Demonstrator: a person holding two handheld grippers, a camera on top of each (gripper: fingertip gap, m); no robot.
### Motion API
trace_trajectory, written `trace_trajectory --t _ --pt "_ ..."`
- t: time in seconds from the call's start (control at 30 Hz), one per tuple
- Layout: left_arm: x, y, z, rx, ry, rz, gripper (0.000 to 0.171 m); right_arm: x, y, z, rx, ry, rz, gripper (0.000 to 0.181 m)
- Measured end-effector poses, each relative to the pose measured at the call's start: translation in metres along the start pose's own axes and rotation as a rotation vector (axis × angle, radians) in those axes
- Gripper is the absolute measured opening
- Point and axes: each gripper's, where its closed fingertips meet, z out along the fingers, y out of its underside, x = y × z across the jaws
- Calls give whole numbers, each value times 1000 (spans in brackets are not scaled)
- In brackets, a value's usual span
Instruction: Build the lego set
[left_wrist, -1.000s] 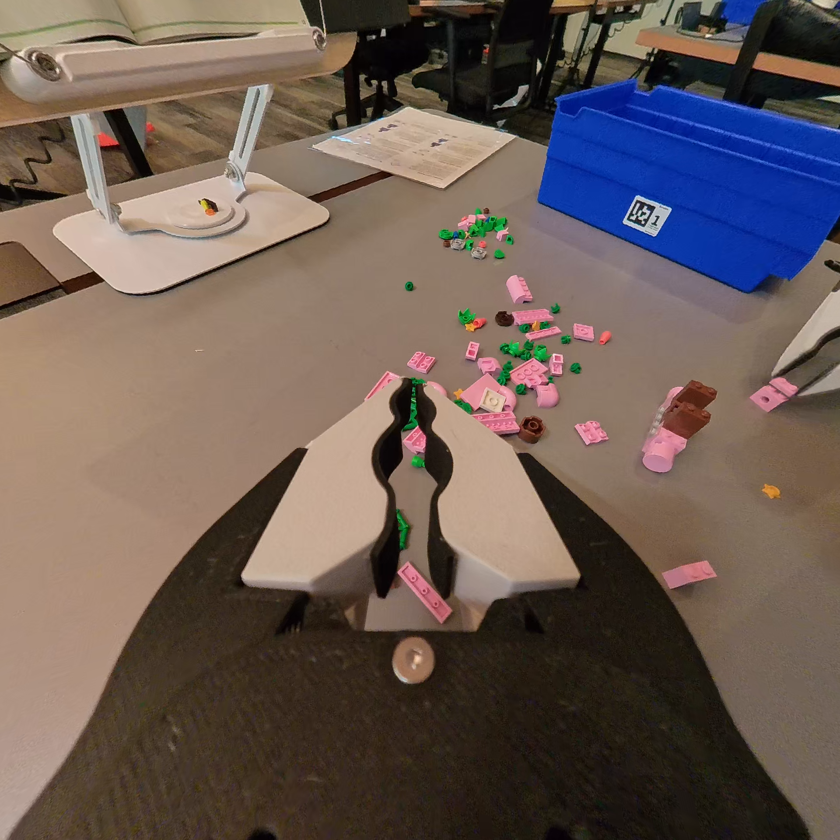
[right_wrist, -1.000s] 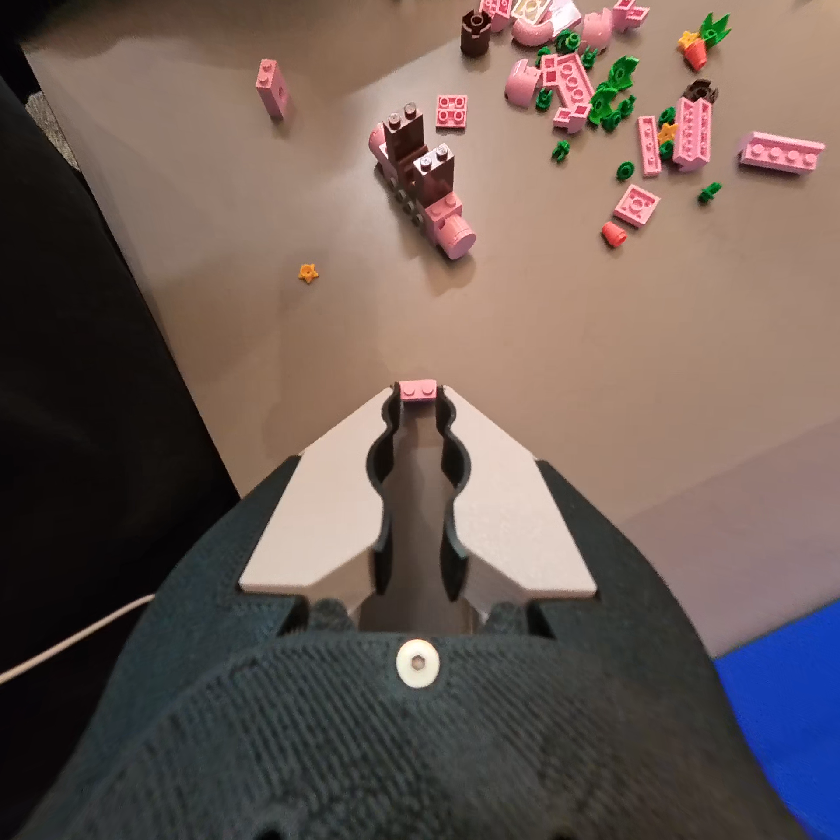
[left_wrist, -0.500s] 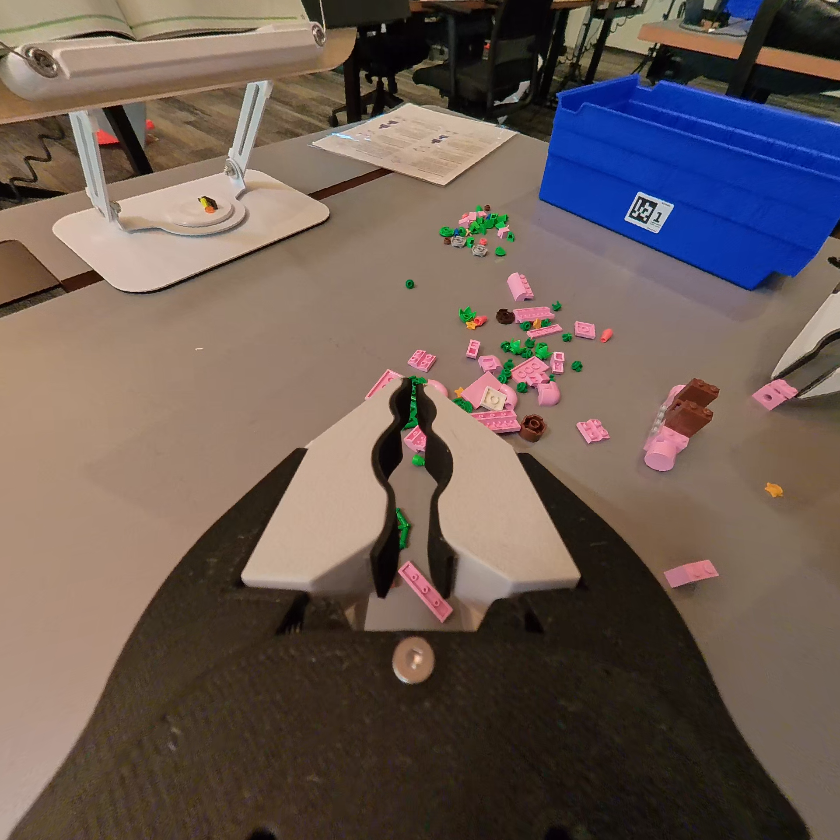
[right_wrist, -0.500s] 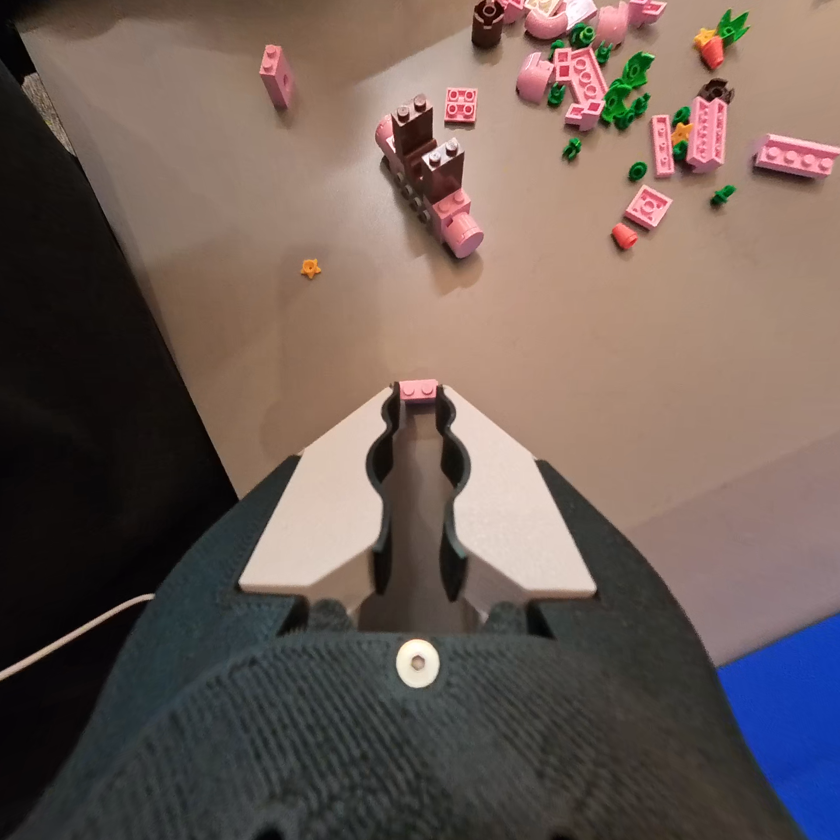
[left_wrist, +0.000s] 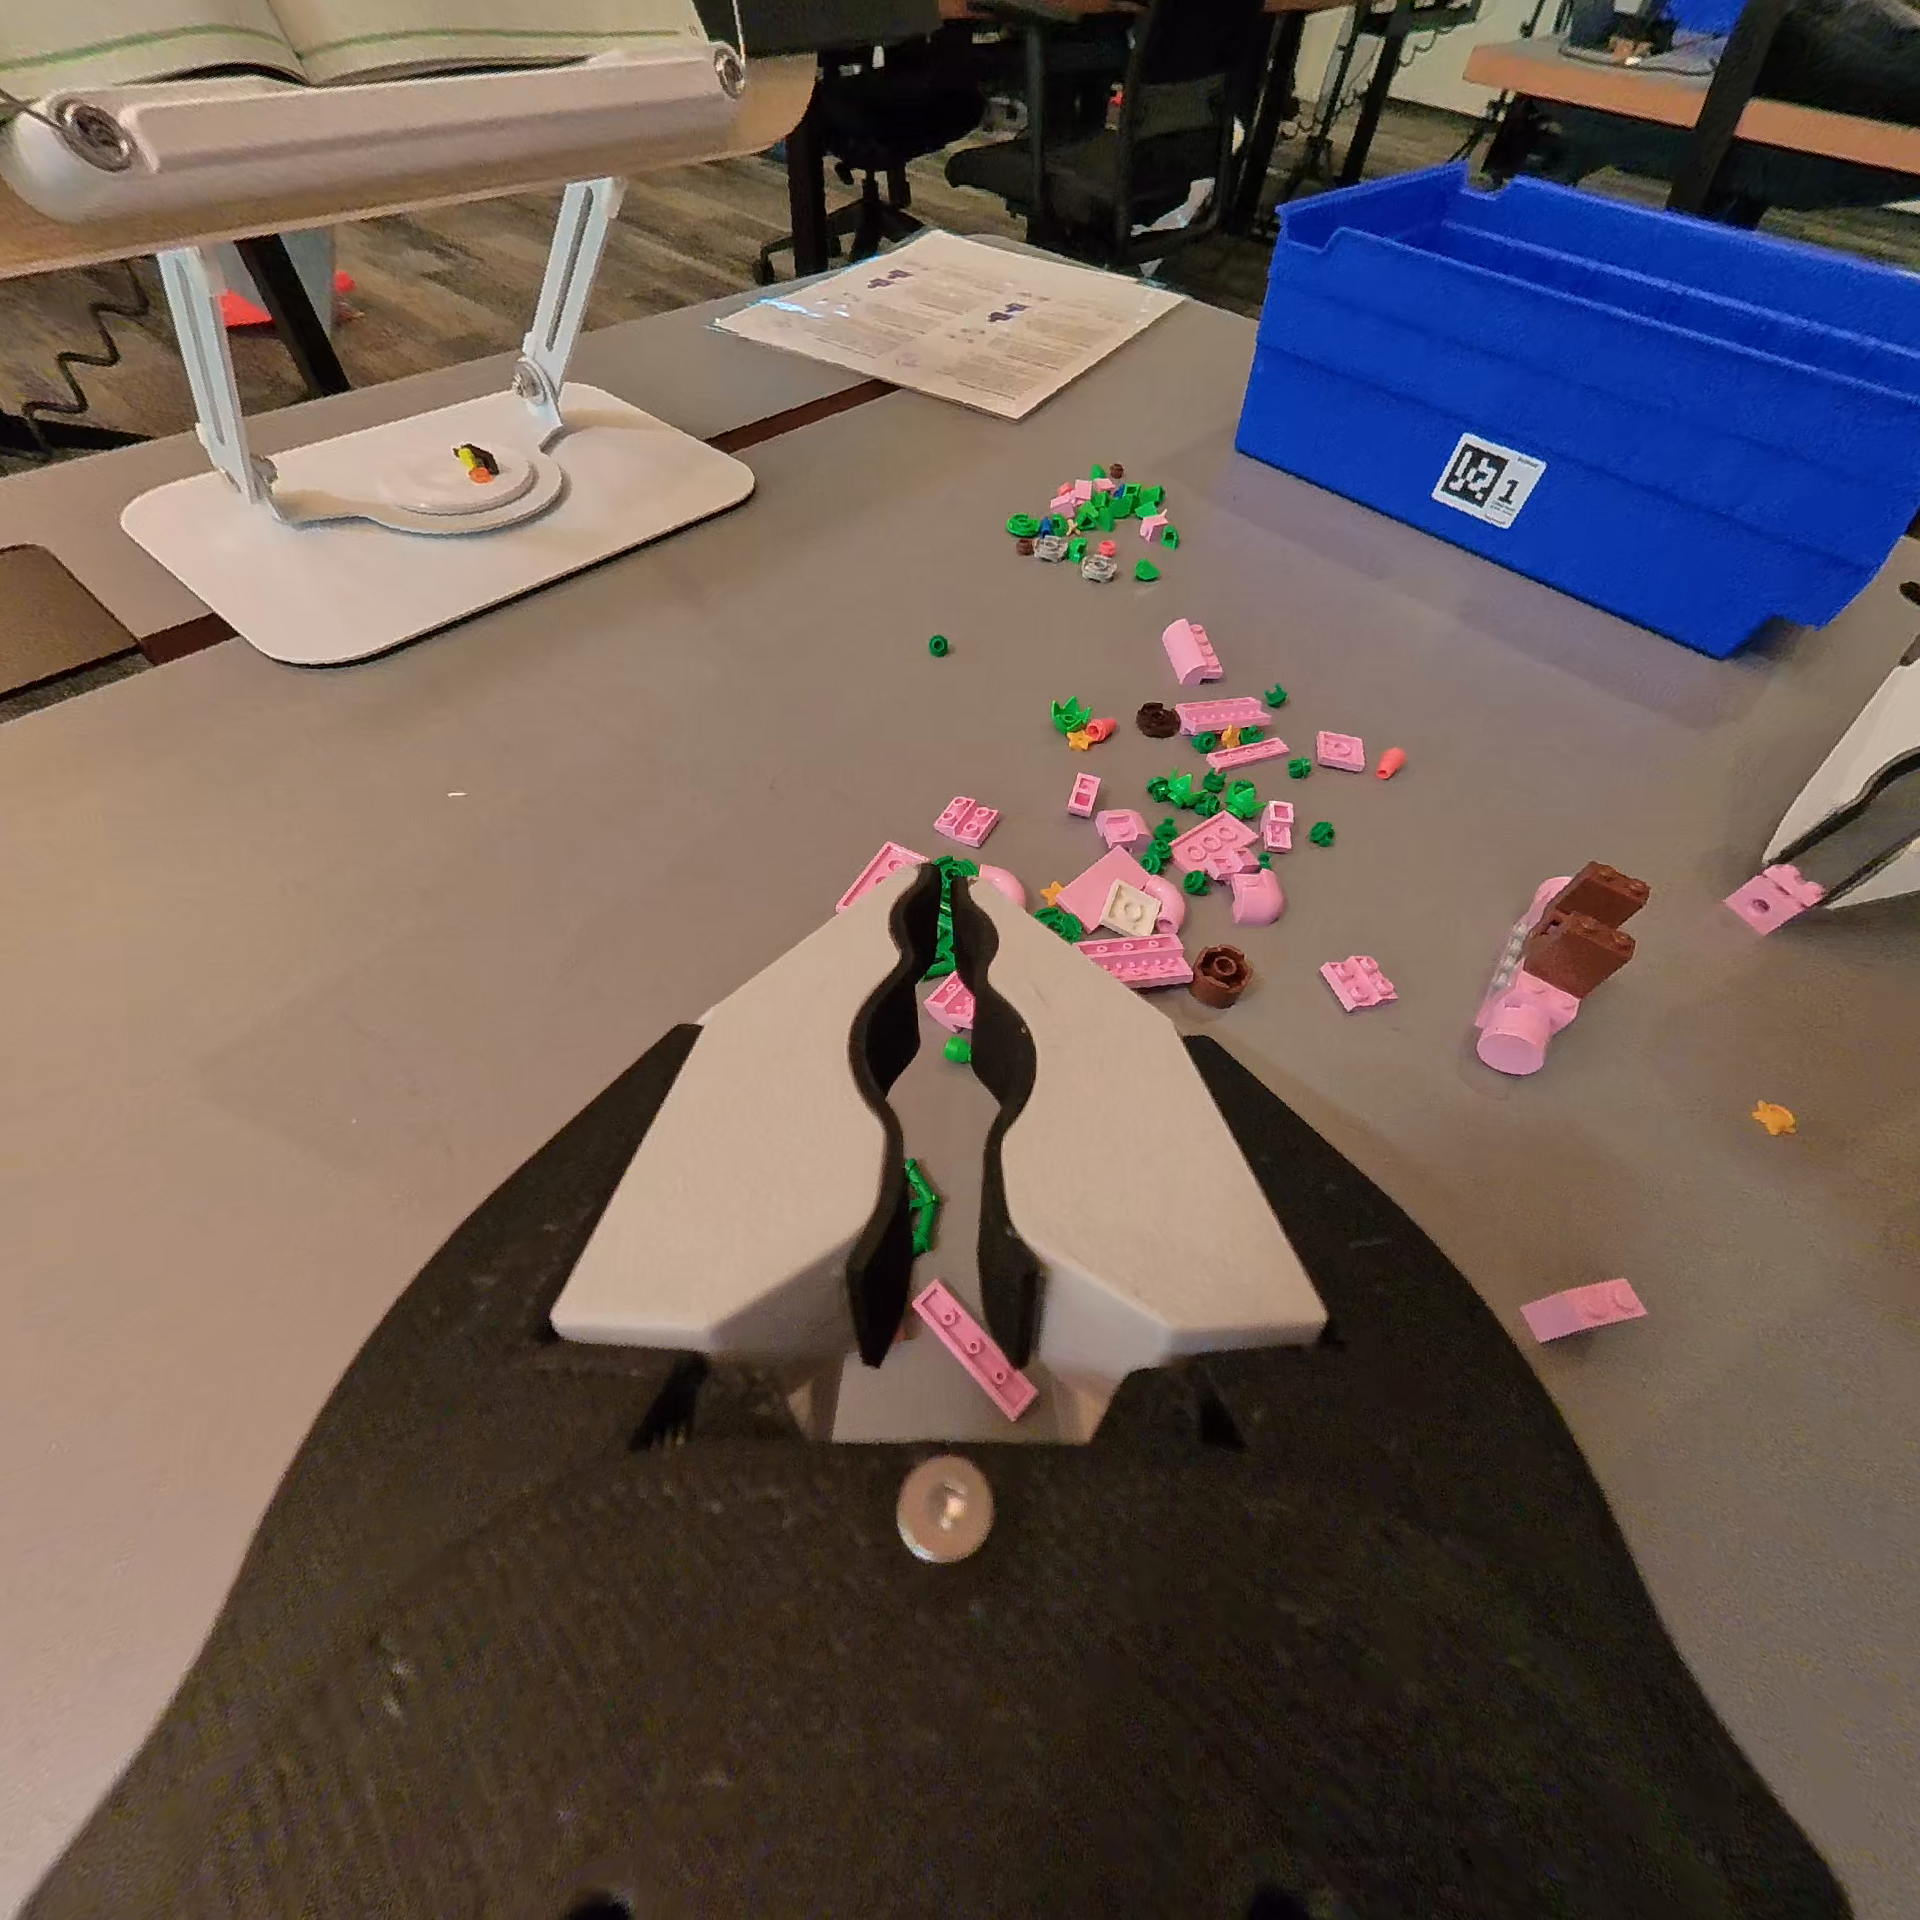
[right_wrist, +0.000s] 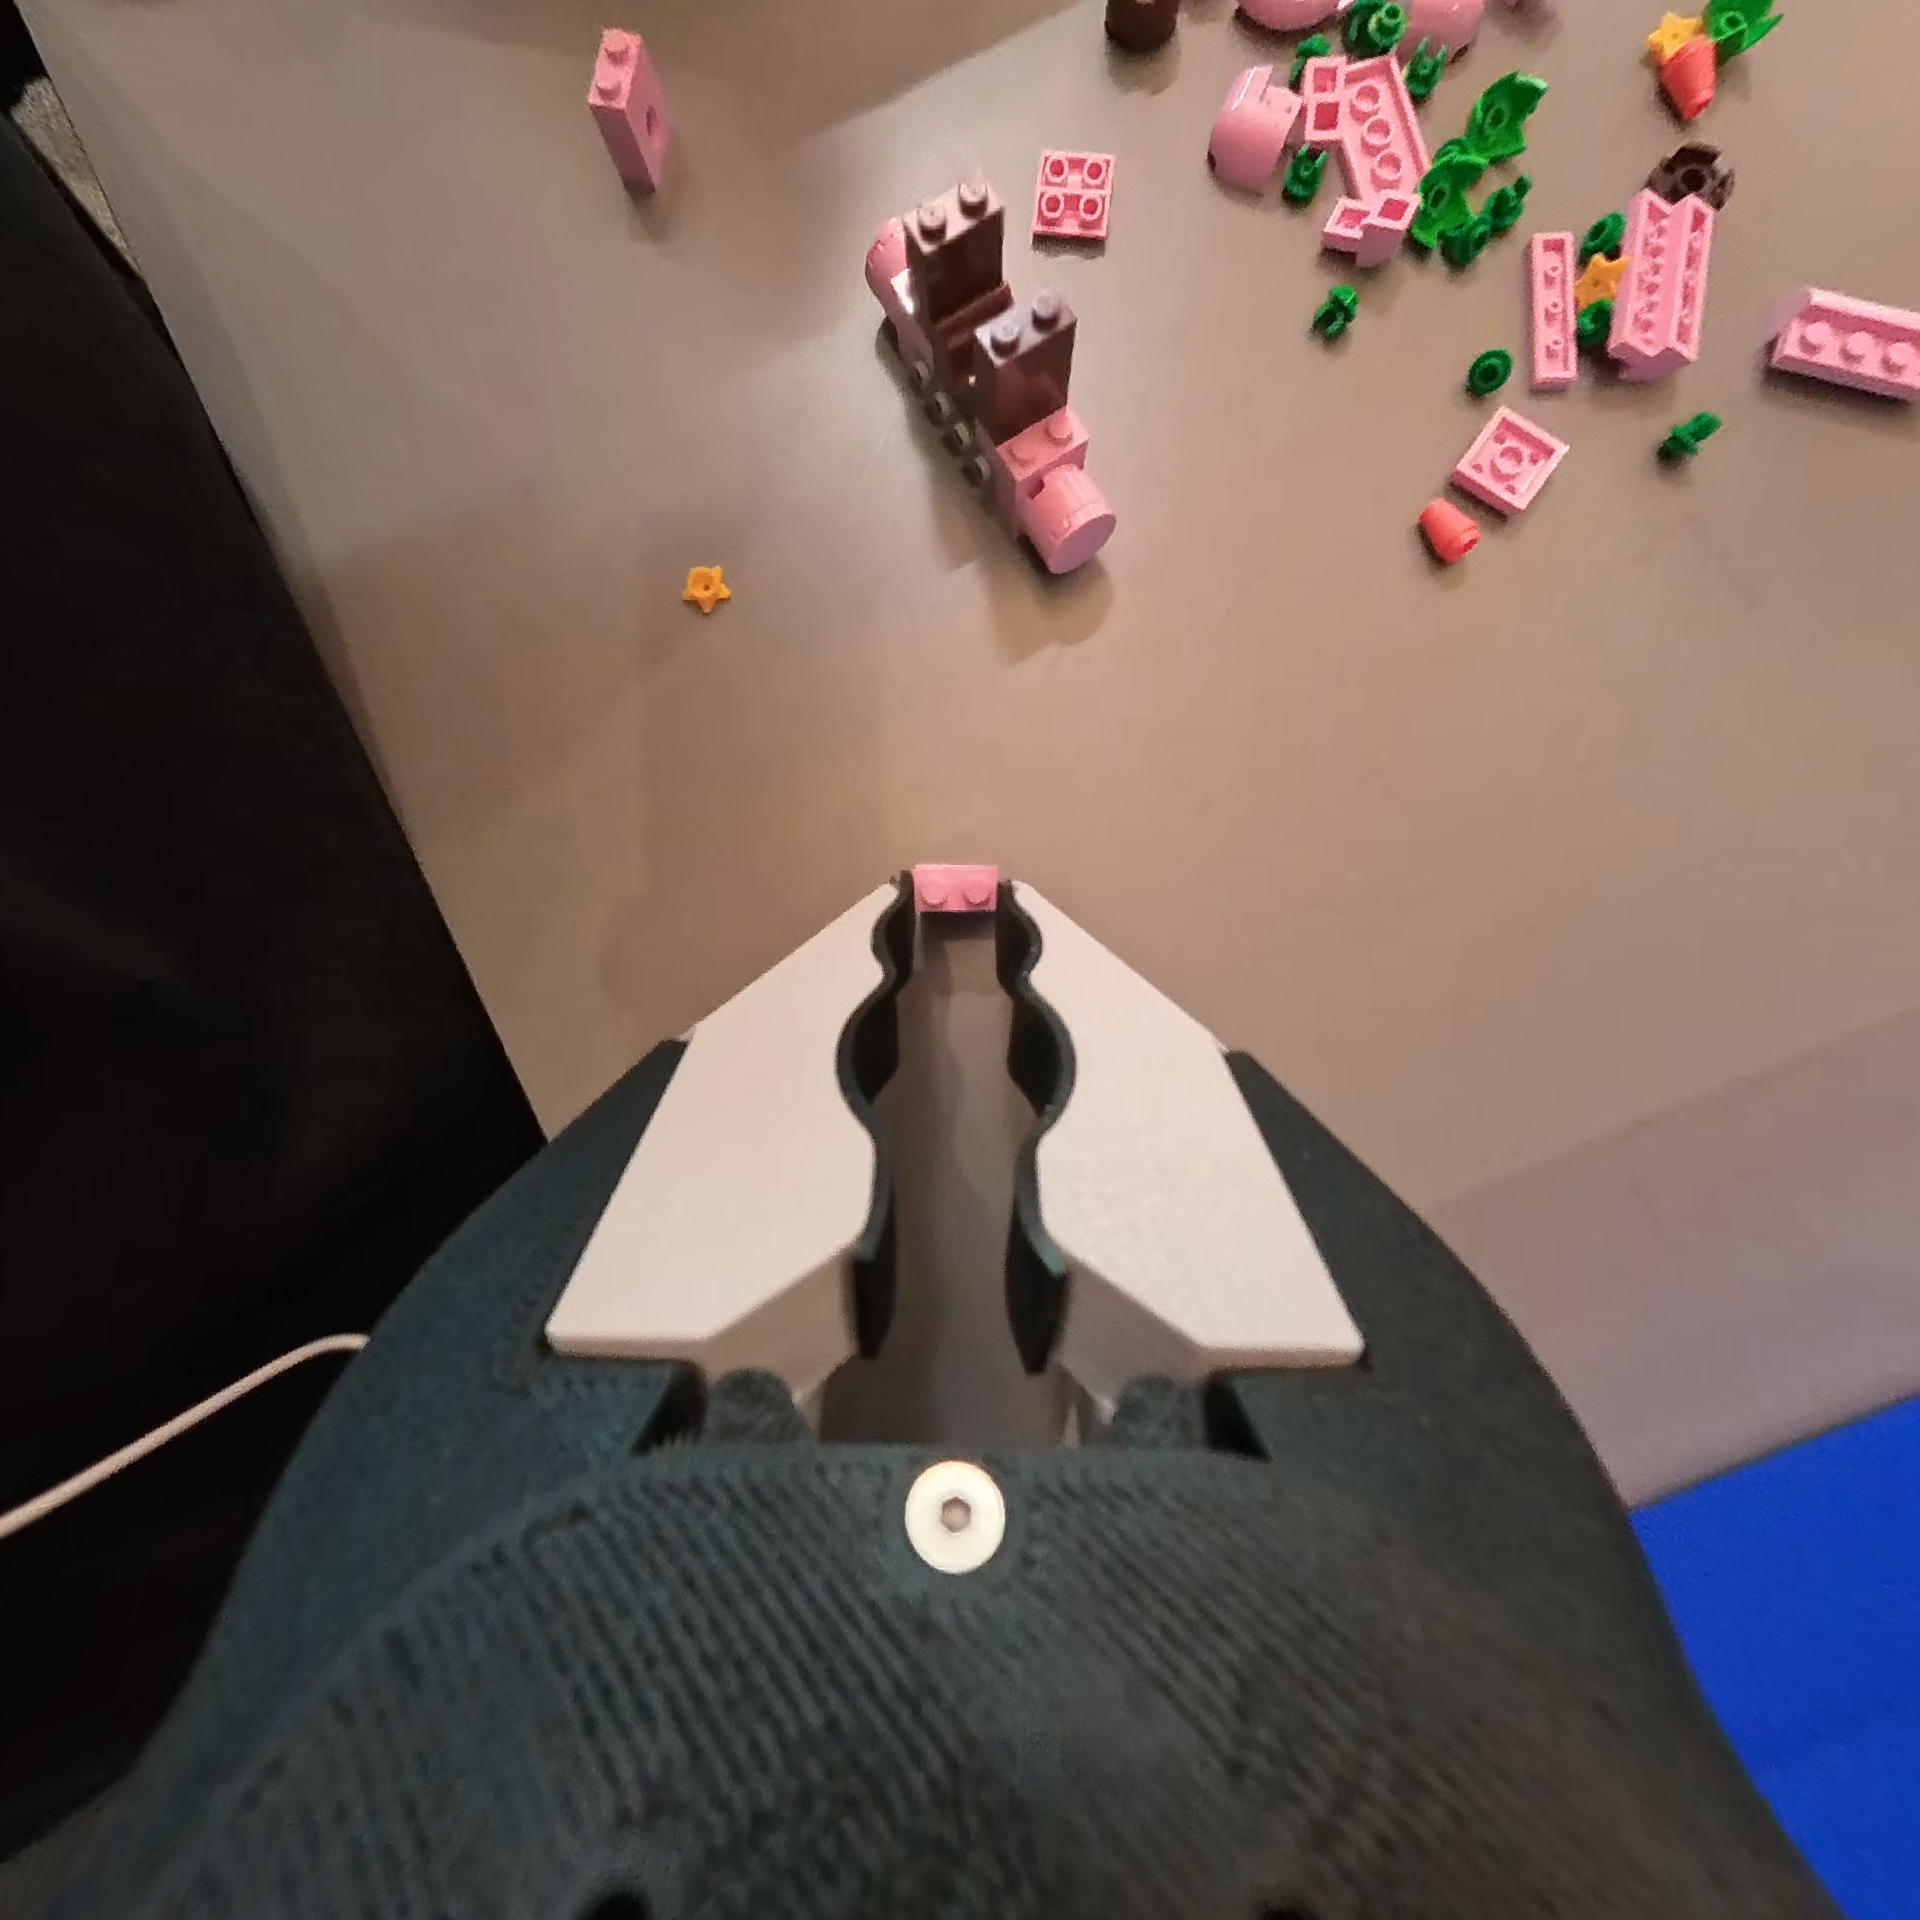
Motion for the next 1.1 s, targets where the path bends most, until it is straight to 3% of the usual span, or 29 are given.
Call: trace_trajectory --t 0.43,1.1 --pt "0 1 0 -7 -3 0 1 1 2 1 -422 38 -79 14" --pt "0 4 1 -21 13 -39 3 0 4 2 -697 -59 -36 13"
